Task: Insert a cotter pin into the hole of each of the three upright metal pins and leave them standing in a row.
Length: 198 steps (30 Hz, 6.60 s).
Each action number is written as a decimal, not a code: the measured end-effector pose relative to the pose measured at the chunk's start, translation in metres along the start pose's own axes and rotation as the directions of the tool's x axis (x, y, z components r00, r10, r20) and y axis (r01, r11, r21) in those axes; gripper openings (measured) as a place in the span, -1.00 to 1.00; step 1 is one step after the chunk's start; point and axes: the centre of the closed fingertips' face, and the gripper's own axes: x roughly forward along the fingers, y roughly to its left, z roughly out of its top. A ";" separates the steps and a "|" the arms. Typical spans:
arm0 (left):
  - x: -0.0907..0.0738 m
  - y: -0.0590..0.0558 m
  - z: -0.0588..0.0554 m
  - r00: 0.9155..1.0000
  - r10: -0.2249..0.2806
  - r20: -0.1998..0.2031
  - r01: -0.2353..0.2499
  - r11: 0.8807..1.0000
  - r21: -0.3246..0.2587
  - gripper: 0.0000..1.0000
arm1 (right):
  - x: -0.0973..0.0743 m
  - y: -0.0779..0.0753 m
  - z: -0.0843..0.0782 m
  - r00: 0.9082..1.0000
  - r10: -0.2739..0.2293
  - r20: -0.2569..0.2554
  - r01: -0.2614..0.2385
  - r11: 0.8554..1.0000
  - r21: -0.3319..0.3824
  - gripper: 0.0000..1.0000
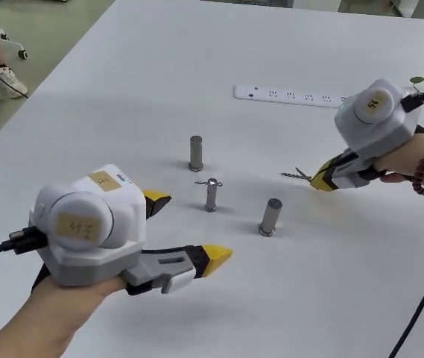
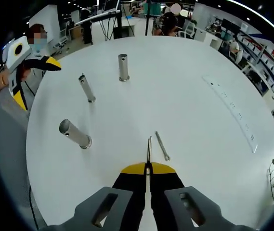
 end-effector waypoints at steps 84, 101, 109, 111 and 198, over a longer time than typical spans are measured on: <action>0.012 -0.053 0.013 0.969 -0.239 -0.059 0.217 0.943 -0.252 -0.97 | -0.036 0.170 0.071 0.958 0.205 0.200 -0.037 0.780 -0.624 -1.00; 0.012 -0.053 0.014 0.972 -0.232 -0.050 0.217 0.954 -0.205 -1.00 | -0.035 0.169 0.071 0.955 0.197 0.220 -0.047 0.837 -0.545 -1.00; 0.013 -0.052 0.014 0.972 -0.231 -0.045 0.218 0.956 -0.197 -1.00 | -0.034 0.165 0.071 0.943 0.215 0.254 -0.073 0.879 -0.472 -1.00; 0.013 -0.052 0.013 0.972 -0.232 -0.048 0.219 0.957 -0.189 -1.00 | -0.032 0.162 0.068 0.949 0.204 0.242 -0.079 0.892 -0.445 -1.00; -0.004 -0.072 -0.001 0.936 -0.351 -0.024 0.350 0.922 0.167 -0.79 | -0.043 0.192 0.046 0.874 0.462 0.154 -0.380 0.845 -0.376 -1.00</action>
